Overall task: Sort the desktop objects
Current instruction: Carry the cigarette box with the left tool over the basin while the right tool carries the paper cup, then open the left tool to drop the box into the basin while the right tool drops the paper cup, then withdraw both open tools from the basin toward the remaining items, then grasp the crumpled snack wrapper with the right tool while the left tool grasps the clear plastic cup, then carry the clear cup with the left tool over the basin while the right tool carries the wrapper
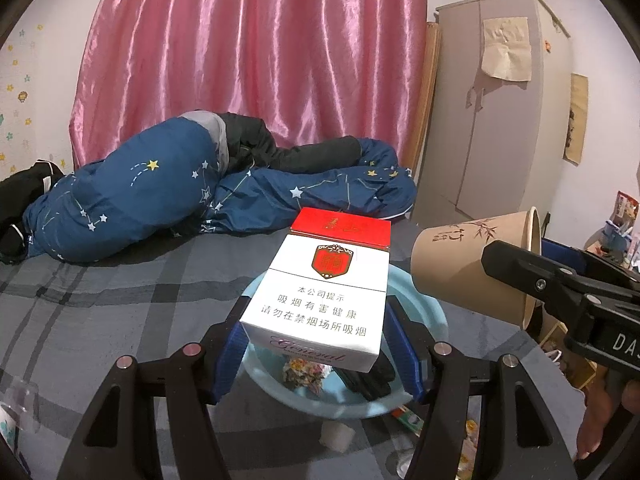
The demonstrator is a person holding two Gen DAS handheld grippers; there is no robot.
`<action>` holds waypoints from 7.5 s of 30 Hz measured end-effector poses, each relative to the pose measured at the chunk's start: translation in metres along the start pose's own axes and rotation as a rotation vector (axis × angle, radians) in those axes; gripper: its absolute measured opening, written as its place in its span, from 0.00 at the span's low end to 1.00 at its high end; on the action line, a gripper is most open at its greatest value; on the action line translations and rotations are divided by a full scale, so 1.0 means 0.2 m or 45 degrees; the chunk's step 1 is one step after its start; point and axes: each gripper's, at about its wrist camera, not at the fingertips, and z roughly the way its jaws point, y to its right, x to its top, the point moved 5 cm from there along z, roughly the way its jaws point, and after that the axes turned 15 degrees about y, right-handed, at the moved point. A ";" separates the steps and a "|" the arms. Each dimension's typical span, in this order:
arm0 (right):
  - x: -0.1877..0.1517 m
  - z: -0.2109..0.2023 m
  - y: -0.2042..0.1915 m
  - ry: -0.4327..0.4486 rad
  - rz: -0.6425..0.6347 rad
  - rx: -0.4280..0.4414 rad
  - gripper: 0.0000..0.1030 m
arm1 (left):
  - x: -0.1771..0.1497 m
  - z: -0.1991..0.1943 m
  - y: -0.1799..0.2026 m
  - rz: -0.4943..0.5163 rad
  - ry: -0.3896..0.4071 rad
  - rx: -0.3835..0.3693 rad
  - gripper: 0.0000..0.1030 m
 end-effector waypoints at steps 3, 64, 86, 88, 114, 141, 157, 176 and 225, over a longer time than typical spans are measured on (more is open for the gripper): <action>-0.01 0.07 0.01 -0.014 0.000 -0.003 0.73 | 0.00 0.06 -0.02 0.002 -0.013 0.003 0.67; -0.22 0.84 0.19 -0.267 0.034 -0.117 1.00 | -0.24 0.64 -0.11 0.022 -0.267 0.039 1.00; -0.09 0.31 0.11 -0.200 -0.037 -0.126 1.00 | -0.16 0.18 0.00 0.038 -0.205 0.024 1.00; -0.10 0.26 0.11 -0.200 -0.033 -0.127 1.00 | -0.17 0.14 0.01 0.038 -0.206 0.016 1.00; -0.42 -0.18 0.16 -0.212 -0.060 -0.142 1.00 | -0.56 -0.21 0.18 0.014 -0.256 -0.092 1.00; -0.93 -0.18 0.23 -0.285 -0.040 -0.193 0.99 | -0.98 -0.28 0.37 0.018 -0.297 -0.196 1.00; -1.00 -0.13 0.21 -0.368 -0.012 -0.126 0.40 | -1.02 -0.25 0.38 0.005 -0.334 -0.214 1.00; -0.89 -0.21 0.25 -0.272 -0.018 -0.176 0.39 | -1.04 -0.21 0.36 -0.139 -0.391 -0.243 1.00; -0.76 -0.39 0.16 -0.199 -0.061 -0.175 0.39 | -0.88 -0.34 0.28 -0.058 -0.305 -0.176 0.47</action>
